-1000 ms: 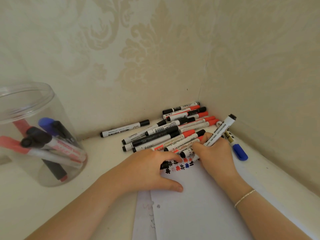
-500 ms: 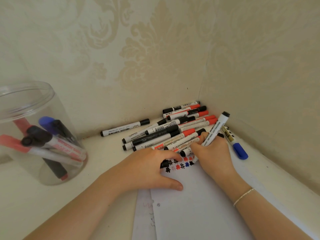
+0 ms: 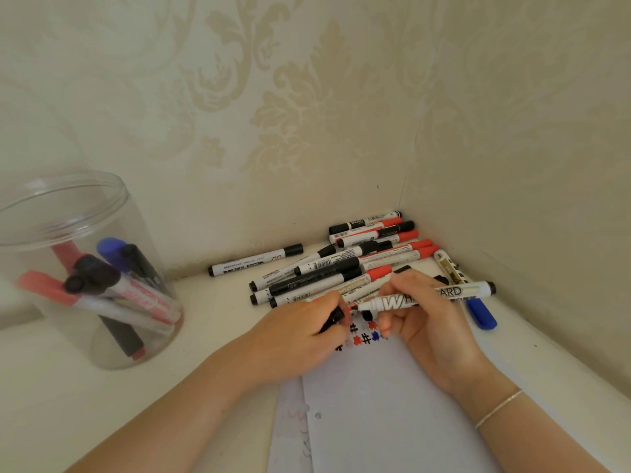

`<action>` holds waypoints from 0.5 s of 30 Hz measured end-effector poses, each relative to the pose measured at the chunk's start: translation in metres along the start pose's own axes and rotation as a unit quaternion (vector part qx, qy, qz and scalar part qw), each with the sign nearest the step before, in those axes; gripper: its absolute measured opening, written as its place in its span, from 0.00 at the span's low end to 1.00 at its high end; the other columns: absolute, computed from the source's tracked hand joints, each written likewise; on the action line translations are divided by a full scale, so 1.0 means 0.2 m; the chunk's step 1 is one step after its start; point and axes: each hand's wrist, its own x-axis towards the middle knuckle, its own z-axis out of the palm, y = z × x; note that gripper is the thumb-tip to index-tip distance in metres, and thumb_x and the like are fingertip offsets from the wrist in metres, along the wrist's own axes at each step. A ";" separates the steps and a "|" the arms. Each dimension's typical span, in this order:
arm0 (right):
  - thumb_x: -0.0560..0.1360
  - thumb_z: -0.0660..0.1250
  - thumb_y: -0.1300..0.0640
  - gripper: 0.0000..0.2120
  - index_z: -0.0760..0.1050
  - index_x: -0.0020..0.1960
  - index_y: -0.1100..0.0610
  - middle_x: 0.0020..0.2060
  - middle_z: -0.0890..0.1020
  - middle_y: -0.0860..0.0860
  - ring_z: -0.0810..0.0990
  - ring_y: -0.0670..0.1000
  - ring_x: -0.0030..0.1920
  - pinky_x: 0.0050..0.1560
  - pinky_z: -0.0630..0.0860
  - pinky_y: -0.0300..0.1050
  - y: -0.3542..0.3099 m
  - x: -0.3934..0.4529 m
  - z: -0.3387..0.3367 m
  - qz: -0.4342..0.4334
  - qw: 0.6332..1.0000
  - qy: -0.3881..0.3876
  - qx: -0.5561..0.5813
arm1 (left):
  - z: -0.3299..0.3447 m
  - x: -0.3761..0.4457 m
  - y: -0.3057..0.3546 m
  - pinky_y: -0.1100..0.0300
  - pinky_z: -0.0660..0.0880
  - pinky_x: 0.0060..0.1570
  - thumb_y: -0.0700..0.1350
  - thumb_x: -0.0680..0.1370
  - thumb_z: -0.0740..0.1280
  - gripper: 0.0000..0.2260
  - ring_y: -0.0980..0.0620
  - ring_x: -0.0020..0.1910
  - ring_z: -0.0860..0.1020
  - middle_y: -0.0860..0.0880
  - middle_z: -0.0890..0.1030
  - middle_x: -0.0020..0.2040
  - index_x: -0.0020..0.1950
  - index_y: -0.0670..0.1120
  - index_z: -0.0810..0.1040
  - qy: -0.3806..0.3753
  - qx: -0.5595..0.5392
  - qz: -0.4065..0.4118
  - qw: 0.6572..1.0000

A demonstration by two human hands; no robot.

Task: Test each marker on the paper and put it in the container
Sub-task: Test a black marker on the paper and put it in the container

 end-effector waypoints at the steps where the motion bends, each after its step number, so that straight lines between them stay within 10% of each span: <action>1: 0.72 0.63 0.60 0.09 0.72 0.40 0.67 0.27 0.77 0.59 0.73 0.53 0.24 0.25 0.73 0.42 0.00 0.00 0.00 -0.006 1.000 0.003 -0.011 | 0.00 0.00 0.00 0.58 0.68 0.36 0.51 0.81 0.56 0.04 0.57 0.33 0.70 0.55 0.74 0.36 0.49 0.56 0.69 -0.001 0.003 0.000 1.000; 15: 0.63 0.77 0.52 0.15 0.77 0.39 0.62 0.36 0.80 0.66 0.77 0.54 0.27 0.28 0.74 0.43 0.04 0.01 -0.03 -0.002 0.993 -0.050 -0.108 | 0.02 0.01 -0.02 0.58 0.68 0.33 0.52 0.80 0.56 0.06 0.54 0.34 0.72 0.55 0.71 0.33 0.46 0.52 0.67 0.044 0.081 0.090 0.992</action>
